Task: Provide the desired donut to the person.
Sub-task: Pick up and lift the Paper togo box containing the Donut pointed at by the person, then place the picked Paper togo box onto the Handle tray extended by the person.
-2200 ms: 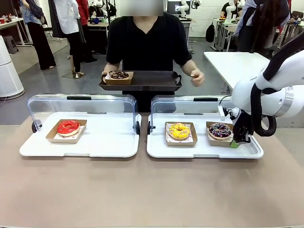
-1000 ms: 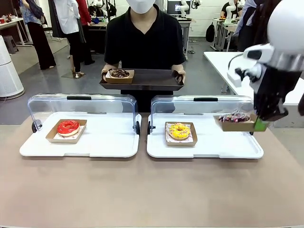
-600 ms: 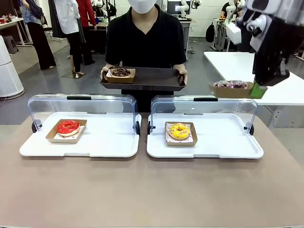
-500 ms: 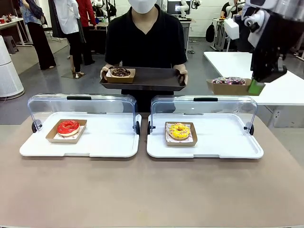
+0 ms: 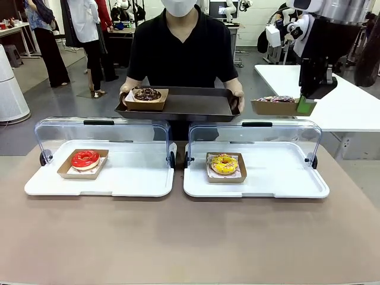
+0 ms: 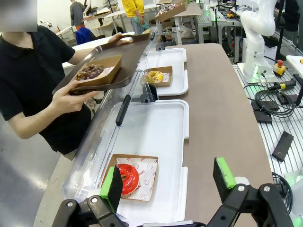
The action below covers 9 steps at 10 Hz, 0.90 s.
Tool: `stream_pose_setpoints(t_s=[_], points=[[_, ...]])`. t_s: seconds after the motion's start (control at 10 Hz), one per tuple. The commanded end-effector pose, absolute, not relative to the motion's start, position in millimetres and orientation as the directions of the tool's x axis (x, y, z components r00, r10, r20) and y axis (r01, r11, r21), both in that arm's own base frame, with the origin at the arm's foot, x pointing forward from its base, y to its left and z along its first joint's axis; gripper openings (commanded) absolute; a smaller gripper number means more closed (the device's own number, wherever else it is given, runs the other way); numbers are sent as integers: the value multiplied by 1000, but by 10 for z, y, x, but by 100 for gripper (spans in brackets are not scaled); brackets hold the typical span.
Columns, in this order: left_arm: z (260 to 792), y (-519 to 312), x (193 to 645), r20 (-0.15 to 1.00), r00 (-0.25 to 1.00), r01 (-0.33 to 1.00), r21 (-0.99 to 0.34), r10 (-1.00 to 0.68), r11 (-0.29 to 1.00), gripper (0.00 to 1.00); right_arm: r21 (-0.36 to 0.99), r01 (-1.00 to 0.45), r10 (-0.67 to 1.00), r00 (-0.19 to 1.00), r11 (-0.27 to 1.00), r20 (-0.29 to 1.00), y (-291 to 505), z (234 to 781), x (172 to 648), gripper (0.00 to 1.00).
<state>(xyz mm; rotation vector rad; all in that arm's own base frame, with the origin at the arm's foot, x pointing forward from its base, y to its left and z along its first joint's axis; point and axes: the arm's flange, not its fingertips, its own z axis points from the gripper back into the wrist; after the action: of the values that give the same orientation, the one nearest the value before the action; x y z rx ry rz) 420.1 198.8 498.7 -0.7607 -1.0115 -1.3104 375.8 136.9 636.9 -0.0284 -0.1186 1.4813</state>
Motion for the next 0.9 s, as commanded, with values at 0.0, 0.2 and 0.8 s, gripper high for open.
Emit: stream_pose_setpoints(t_s=[0.0,0.2,0.8], points=[[5004,1996,4191,913,-34,986,98,-407,138,100,-104,-990,994,83,90,66,1351,6410,3681,0],[5004,1996,4191,913,-34,986,98,-407,138,100,-104,-990,994,83,90,66,1351,6410,3681,0],[5004,1996,4191,913,-34,986,98,-407,138,100,-104,-990,994,83,90,66,1351,6410,3681,0]])
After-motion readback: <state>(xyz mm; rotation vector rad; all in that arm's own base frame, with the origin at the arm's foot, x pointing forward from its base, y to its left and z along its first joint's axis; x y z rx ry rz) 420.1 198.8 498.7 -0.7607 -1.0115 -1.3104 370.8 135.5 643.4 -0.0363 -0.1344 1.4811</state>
